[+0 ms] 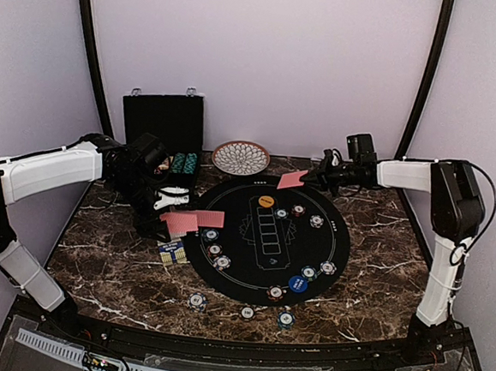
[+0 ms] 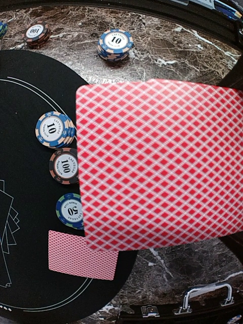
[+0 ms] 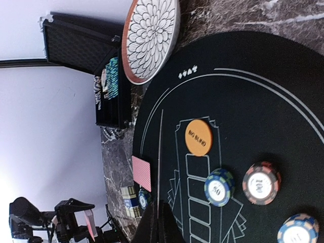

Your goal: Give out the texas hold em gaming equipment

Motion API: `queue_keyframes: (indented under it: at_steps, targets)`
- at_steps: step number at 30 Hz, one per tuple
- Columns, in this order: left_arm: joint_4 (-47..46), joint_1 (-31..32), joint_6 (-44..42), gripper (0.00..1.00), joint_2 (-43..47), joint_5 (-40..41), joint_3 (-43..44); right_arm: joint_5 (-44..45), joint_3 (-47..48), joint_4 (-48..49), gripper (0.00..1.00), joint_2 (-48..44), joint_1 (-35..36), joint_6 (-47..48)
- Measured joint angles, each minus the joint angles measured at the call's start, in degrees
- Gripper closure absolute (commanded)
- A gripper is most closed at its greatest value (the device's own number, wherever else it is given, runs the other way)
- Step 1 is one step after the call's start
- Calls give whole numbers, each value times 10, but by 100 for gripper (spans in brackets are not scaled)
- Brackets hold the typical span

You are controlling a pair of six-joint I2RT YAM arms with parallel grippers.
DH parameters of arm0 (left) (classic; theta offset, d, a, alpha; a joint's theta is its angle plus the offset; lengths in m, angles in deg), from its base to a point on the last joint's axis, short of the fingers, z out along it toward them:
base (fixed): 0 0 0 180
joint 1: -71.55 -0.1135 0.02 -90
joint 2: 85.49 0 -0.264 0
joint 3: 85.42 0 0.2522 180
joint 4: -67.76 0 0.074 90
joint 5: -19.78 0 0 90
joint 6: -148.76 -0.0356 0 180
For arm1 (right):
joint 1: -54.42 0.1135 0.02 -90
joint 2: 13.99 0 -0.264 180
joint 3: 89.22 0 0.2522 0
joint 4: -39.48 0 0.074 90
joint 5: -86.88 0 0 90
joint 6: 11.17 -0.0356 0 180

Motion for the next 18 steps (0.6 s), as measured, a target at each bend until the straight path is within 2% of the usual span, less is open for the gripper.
queue_keyframes:
  at_steps: [8,18]
  targets:
    - [0,0,0,100,0,0,0,23,106,-52,100,110,-8,27]
    - [1,0,4,100,0,-2,2,50,171,-90,100,191,-9,57]
